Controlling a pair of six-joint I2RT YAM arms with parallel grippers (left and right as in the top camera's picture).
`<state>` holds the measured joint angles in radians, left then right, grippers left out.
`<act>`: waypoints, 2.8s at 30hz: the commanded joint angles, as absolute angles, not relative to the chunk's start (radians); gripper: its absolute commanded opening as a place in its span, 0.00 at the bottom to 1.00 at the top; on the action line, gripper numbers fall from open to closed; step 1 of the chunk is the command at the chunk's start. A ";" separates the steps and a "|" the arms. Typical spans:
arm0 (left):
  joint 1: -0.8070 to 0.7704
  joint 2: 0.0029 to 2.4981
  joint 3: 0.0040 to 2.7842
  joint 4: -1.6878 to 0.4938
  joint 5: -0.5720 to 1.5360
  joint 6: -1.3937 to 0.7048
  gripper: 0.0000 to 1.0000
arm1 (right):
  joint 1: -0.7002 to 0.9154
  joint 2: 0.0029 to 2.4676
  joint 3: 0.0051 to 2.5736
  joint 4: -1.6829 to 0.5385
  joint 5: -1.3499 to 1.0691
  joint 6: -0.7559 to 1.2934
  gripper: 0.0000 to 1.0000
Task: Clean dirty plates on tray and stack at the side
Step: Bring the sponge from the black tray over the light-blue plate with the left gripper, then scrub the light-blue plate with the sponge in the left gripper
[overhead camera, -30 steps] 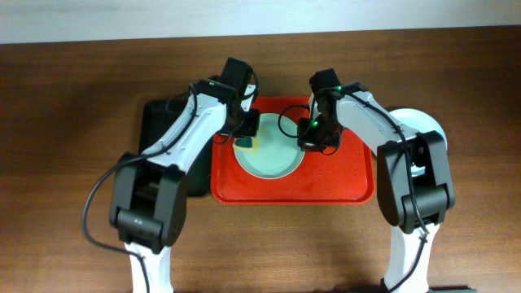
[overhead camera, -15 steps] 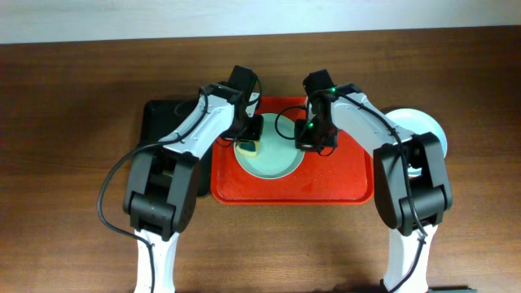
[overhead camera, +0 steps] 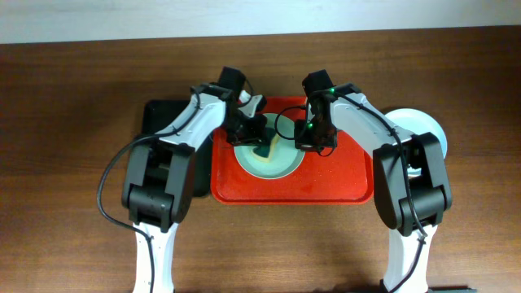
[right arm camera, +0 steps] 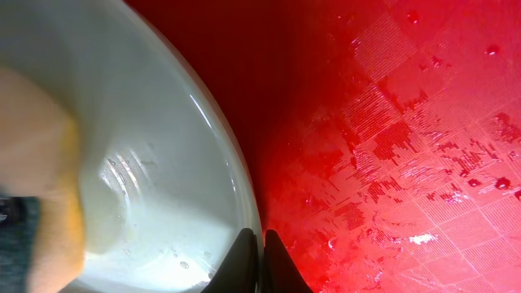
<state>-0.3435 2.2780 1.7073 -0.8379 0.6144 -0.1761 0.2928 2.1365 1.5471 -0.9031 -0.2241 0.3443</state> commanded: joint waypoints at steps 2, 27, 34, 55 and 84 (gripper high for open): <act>-0.312 2.195 1.697 -0.873 0.451 -0.159 0.00 | 0.308 2.134 1.536 -0.909 -0.171 0.349 0.04; -0.386 2.207 1.697 -0.767 0.175 -0.212 0.00 | 0.308 2.134 1.460 -0.847 -0.171 0.349 0.04; -0.397 2.226 1.696 -0.767 0.160 -0.213 0.00 | 0.308 2.134 1.460 -0.848 -0.172 0.349 0.04; -0.353 2.189 1.808 -0.845 0.464 -0.204 0.00 | 0.308 2.134 1.460 -0.859 -0.171 0.349 0.04; -0.471 2.168 1.612 -0.809 0.432 -0.242 0.00 | 0.308 2.134 1.460 -0.859 -0.171 0.349 0.05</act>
<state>-0.4644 2.1815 1.5948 -0.7986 0.4229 -0.2325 0.2962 2.1139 1.4956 -0.8482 -0.2138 0.3447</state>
